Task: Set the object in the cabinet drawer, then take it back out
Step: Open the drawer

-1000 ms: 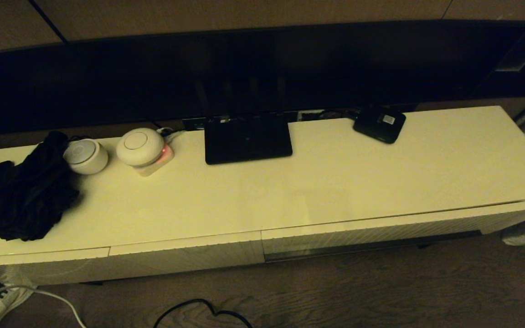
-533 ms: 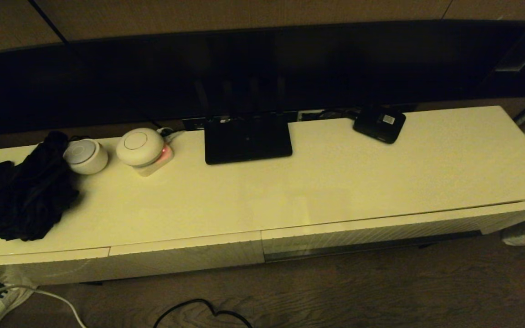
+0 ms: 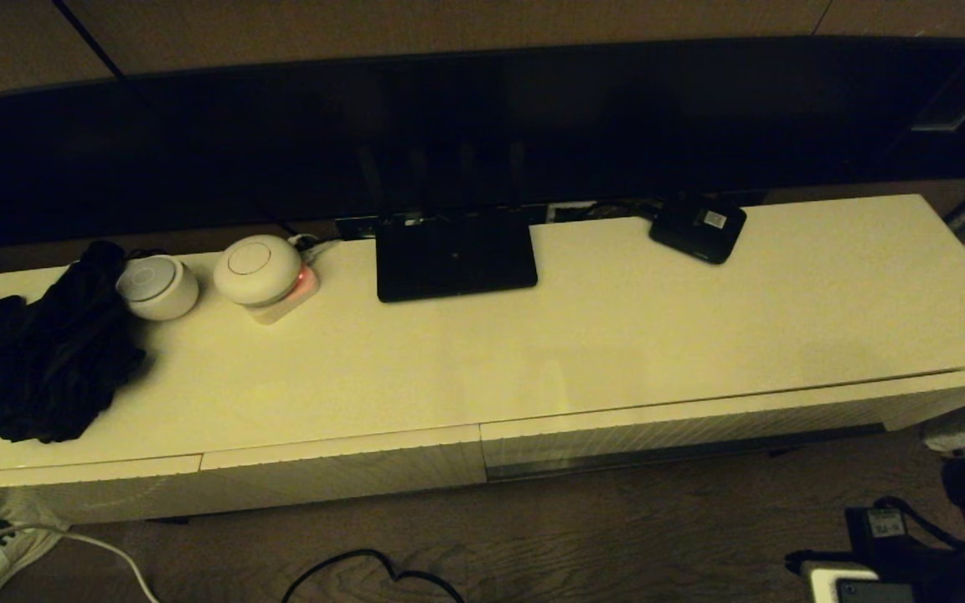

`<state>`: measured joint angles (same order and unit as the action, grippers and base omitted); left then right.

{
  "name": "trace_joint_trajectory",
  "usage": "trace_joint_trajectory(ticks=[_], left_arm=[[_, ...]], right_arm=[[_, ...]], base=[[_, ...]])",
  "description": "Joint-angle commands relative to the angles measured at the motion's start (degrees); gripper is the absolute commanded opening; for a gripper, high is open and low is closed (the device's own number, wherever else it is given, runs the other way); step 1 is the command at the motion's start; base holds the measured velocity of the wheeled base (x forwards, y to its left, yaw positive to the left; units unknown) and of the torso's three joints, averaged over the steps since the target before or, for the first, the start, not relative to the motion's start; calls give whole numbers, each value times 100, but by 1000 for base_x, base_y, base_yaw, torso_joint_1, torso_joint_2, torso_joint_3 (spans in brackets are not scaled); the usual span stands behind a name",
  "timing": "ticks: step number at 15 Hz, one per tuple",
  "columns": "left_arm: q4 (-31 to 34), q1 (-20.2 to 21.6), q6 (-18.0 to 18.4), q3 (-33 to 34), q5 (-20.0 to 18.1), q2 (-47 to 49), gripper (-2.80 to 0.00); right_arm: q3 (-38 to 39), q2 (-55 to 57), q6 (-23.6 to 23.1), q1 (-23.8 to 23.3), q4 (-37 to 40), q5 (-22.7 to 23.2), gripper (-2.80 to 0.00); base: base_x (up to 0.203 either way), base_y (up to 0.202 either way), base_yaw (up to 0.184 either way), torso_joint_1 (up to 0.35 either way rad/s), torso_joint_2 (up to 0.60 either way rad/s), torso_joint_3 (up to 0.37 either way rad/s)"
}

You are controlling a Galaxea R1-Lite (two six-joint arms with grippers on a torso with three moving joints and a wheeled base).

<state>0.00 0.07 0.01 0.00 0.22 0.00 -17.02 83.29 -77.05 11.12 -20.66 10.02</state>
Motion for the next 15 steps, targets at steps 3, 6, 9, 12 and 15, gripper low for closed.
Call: trace_joint_trajectory(ticks=[3,6,9,12,15], left_arm=[[0,1,-1,18,4,0,-280],[0,1,-1,18,4,0,-280],[0,1,-1,18,4,0,-280],[0,1,-1,18,4,0,-280],[0,1,-1,18,4,0,-280]], right_arm=[[96,1296,-12,183,-1456,-16,-280],[218,1786,-11,170,-2409,-103,0],[252,1958,-11,189,-2645,-109,0],[259,1931,-28,198,-2663,-50,0],[190,2267,-48,215,-2664,-1,0]], base=[[0,0,0,0,0,0],[0,0,0,0,0,0],[0,0,0,0,0,0],[0,0,0,0,0,0],[0,0,0,0,0,0]])
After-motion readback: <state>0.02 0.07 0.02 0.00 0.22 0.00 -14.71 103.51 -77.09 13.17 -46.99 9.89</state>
